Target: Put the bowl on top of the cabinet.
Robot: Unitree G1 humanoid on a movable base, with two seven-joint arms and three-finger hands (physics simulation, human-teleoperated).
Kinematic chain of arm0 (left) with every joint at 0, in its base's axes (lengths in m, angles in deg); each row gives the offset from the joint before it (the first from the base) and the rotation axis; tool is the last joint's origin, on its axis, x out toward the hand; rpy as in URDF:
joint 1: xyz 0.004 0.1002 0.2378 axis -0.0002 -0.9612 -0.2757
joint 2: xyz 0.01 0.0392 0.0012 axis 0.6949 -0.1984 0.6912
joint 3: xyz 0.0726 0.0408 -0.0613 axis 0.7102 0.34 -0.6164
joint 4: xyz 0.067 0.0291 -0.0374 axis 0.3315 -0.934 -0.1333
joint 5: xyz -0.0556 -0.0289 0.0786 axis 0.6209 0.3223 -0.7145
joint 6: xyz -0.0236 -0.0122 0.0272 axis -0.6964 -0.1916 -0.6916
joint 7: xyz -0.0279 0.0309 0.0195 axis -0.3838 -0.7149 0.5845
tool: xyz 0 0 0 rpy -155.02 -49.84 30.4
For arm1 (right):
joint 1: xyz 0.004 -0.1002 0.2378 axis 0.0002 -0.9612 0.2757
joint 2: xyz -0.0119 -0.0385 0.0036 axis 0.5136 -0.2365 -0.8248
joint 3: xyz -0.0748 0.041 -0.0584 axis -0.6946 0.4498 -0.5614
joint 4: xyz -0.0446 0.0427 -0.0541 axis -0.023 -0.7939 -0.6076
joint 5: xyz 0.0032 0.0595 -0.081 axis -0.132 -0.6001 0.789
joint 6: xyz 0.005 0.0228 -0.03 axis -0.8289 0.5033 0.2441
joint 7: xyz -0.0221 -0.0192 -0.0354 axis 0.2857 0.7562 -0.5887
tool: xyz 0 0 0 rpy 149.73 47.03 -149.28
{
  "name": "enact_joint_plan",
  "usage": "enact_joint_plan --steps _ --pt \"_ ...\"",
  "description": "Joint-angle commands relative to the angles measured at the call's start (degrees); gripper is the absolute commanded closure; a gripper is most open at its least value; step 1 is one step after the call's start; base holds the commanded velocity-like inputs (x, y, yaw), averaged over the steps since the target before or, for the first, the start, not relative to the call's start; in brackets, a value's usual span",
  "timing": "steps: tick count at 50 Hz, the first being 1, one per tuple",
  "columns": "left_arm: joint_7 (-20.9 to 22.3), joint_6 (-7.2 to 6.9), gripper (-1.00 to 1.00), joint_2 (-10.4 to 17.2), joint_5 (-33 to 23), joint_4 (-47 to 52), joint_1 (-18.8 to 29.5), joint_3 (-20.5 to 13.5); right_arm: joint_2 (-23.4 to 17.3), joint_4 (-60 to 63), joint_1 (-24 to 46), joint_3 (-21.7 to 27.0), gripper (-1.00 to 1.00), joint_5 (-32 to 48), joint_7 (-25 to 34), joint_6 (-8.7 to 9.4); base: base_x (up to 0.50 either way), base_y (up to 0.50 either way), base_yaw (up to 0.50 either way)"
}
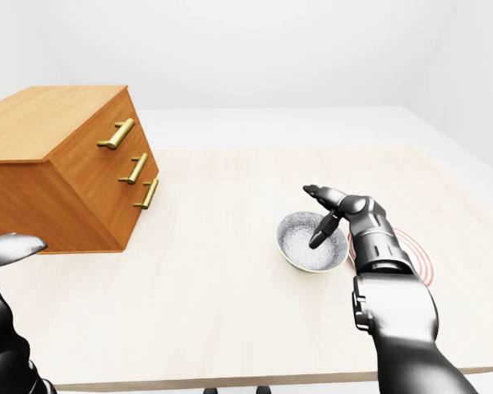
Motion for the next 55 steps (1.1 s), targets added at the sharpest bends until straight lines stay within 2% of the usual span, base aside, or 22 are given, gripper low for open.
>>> enact_joint_plan --steps 1,13,35,44,55 --pt "-0.1 0.0 -1.0 0.1 0.0 -0.2 0.2 0.0 0.2 -1.4 -0.2 0.1 -1.0 0.5 -1.0 0.0 0.0 0.0 0.0" --pt "-0.2 0.0 -1.0 0.2 -0.1 -0.2 0.4 0.2 -1.2 -1.4 -1.2 0.3 -1.0 1.0 -0.8 0.0 0.0 0.0 0.0" --pt "0.1 0.0 -1.0 0.2 -0.1 -0.6 0.0 -0.3 -1.1 -2.3 -0.6 0.5 -1.0 1.1 1.0 0.0 0.0 0.0 0.0" --pt "0.3 0.0 -1.0 0.2 0.0 -0.6 -0.3 -0.5 -0.8 -3.0 -1.0 0.2 -1.0 3.0 -3.4 0.0 0.0 0.0 0.0" --pt "0.3 0.0 -1.0 0.3 0.0 -0.6 -0.4 -0.8 -0.3 -3.2 -1.3 0.9 -1.0 2.5 -4.0 0.0 0.0 0.0 0.0"
